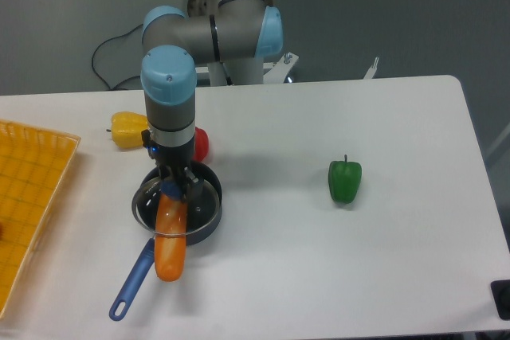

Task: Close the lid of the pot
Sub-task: 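Hold the lid in place on the pot with the gripper, then open the gripper to release the glass lid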

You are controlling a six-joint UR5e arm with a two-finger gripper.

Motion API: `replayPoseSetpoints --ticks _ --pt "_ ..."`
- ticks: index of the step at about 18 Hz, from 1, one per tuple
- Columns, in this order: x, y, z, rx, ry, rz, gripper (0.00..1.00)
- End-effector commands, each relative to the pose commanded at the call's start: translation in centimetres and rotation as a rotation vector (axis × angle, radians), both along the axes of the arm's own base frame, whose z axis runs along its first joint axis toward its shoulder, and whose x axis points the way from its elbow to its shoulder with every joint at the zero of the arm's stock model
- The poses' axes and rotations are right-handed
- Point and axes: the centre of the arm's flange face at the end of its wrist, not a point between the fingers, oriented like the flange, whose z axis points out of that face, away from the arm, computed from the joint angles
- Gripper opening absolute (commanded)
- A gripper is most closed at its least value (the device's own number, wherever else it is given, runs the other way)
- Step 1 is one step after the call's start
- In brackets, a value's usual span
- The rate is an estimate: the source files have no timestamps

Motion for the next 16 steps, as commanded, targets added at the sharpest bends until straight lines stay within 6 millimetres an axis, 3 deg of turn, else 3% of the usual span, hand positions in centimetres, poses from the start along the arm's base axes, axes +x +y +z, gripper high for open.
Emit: replayPoseSetpoints --ticks 1,2,6,16 --pt "-0.3 0.1 0.4 0.005 0.004 0.003 0.98" --pt "-0.4 0.2 0.8 0.009 0.01 0.005 1.0" --pt "-0.8 0.2 1.2 0.013 0.015 0.011 1.0" --pt "-3.6 -0.2 4.6 -0.074 0.13 -0.05 1.0"
